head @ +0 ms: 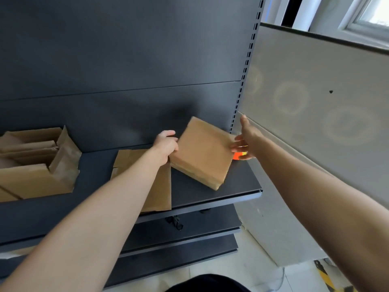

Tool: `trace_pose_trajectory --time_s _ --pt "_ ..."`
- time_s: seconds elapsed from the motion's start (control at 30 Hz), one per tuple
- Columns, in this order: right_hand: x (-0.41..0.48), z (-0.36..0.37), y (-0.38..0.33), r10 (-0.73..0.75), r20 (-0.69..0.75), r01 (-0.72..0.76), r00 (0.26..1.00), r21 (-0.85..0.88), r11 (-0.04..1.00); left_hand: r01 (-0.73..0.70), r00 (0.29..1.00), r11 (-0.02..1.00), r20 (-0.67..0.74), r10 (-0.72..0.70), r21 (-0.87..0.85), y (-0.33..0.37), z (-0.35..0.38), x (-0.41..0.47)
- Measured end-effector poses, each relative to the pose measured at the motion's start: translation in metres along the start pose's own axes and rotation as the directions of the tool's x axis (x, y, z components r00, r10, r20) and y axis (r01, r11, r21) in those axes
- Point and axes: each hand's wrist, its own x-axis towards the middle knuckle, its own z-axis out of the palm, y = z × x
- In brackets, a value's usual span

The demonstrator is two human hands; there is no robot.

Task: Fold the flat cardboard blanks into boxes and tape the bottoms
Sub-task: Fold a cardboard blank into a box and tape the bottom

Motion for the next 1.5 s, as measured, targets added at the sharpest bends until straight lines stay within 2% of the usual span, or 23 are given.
trace_pose_trajectory --time_s 0.03,0.1,0.17,0.23,0.3,0.4,0.47,0.6,0.77,0.87,1.0,1.1,1.2,1.3,1.4,1.5 --pt "0.000 0.004 0.001 0.011 0.020 -0.010 1.000 -0.025 1.000 -0.007 1.000 0.998 -0.003 0.007 0.070 -0.003 -0.001 -0.002" --pt "0.005 0.011 0.004 -0.025 -0.029 0.022 0.999 -0.100 0.995 0.006 1.000 0.984 -0.004 -0.005 0.176 -0.009 0.000 -0.006" --pt "0.010 0.015 0.008 -0.124 -0.136 0.097 0.983 -0.188 0.977 0.040 0.999 0.977 -0.013 -0.038 0.209 -0.015 0.000 -0.006" --pt "0.017 0.015 0.012 -0.193 -0.162 0.149 0.968 -0.254 0.956 0.054 0.999 0.975 -0.005 -0.054 0.217 -0.018 0.001 -0.007" --pt "0.019 0.015 0.017 -0.161 -0.103 0.125 0.982 -0.293 0.948 0.052 0.998 0.970 0.013 -0.056 0.238 -0.020 0.002 -0.007" --pt "0.016 0.016 0.023 0.021 -0.001 -0.020 1.000 -0.319 0.947 0.060 0.997 0.969 0.031 -0.069 0.240 -0.020 0.008 -0.008" --pt "0.019 0.014 0.026 0.085 0.016 -0.076 0.996 -0.304 0.950 0.090 0.994 0.976 0.044 -0.101 0.198 -0.018 0.012 -0.008" --pt "0.021 0.008 0.021 0.046 0.017 -0.040 0.999 -0.261 0.965 0.112 0.993 0.987 0.036 -0.117 0.117 -0.014 0.021 -0.006" --pt "0.022 0.011 -0.002 -0.187 -0.092 0.167 0.978 -0.188 0.968 0.208 0.978 0.978 -0.007 -0.208 0.003 -0.008 0.022 -0.002" --pt "0.013 0.016 -0.016 -0.304 -0.113 0.272 0.946 -0.235 0.933 0.238 0.971 0.966 -0.013 -0.240 -0.098 -0.001 0.018 0.001" --pt "0.014 0.021 -0.016 -0.378 -0.134 0.321 0.916 -0.319 0.892 0.245 0.969 0.949 0.013 -0.248 -0.196 0.000 0.009 0.004" --pt "0.017 0.024 -0.015 -0.430 -0.180 0.357 0.885 -0.332 0.873 0.217 0.972 0.961 -0.055 -0.229 -0.174 -0.007 0.003 0.008" --pt "0.017 0.027 -0.016 -0.480 -0.153 0.386 0.864 -0.410 0.826 0.167 0.969 0.968 -0.148 -0.196 -0.186 -0.014 -0.002 0.012" --pt "0.016 0.037 -0.017 -0.504 -0.125 0.390 0.855 -0.485 0.783 0.141 0.951 0.986 -0.266 -0.160 -0.090 -0.027 -0.013 0.015" --pt "0.011 0.053 -0.015 -0.518 -0.080 0.370 0.852 -0.607 0.703 0.200 0.931 0.978 -0.322 -0.170 0.065 -0.051 -0.030 0.014" --pt "0.005 0.073 -0.012 -0.631 -0.025 0.476 0.775 -0.633 0.611 0.266 0.917 0.950 -0.349 -0.195 0.167 -0.073 -0.047 0.009"
